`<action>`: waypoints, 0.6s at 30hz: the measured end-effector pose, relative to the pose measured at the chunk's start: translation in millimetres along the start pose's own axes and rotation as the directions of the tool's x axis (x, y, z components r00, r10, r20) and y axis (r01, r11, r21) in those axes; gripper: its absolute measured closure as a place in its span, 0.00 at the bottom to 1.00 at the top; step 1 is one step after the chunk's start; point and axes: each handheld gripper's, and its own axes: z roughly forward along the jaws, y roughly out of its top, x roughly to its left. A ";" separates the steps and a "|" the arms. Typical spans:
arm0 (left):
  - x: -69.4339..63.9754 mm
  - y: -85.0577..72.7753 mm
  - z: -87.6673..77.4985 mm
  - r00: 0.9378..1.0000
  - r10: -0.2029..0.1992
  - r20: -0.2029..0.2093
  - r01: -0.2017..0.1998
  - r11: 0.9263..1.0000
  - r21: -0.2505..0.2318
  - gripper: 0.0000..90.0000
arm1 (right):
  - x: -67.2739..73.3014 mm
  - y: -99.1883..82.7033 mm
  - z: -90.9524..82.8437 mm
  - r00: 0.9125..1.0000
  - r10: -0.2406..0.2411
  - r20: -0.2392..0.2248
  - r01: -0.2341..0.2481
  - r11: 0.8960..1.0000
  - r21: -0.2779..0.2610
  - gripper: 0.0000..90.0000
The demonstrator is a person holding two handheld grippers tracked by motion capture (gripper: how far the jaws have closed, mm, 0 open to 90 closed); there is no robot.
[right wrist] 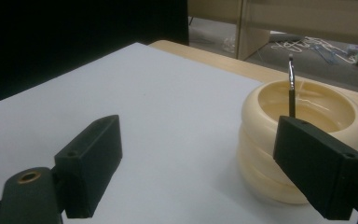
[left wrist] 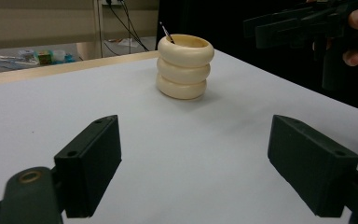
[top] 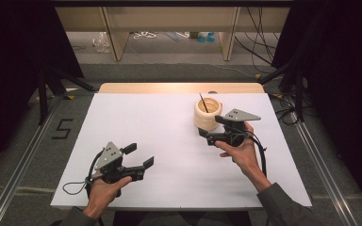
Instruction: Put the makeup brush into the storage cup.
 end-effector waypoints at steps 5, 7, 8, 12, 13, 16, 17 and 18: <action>0.0 0.1 -0.2 1.000 -0.001 -0.002 0.001 1.000 0.001 0.19 | 6.1 -4.7 -4.3 1.000 0.021 -0.023 -0.020 0.999 0.026 0.18; -0.2 0.0 -0.1 1.000 -0.001 0.001 0.001 1.000 0.001 0.19 | 8.0 -6.3 -5.5 1.000 0.022 -0.021 -0.021 1.000 0.021 0.18; 0.0 0.1 -0.1 1.000 0.001 0.001 -0.001 1.000 0.001 0.19 | 9.0 -7.0 -6.1 1.000 0.022 -0.020 -0.021 1.000 0.020 0.18; -0.2 0.1 -0.2 1.000 -0.001 -0.001 0.001 1.000 0.000 0.19 | 11.5 -8.6 -8.7 1.000 0.020 -0.024 -0.020 1.000 0.022 0.18; -0.1 0.1 0.0 1.000 0.002 0.001 -0.002 1.000 0.000 0.19 | 12.0 -9.1 -9.4 1.000 0.019 -0.025 -0.018 1.000 0.017 0.18; -0.1 0.0 0.0 1.000 0.001 0.001 -0.001 1.000 0.001 0.19 | 14.6 -10.5 -11.8 0.999 0.021 -0.027 -0.021 1.000 0.012 0.18; 0.0 0.1 0.0 1.000 0.002 0.001 -0.002 1.000 0.001 0.19 | 15.5 -11.3 -11.4 0.999 0.024 -0.035 -0.024 1.000 0.003 0.18; -0.1 0.1 0.0 1.000 0.002 0.001 -0.002 1.000 0.001 0.19 | 16.1 -11.7 -12.8 0.999 0.018 -0.030 -0.017 1.000 0.017 0.18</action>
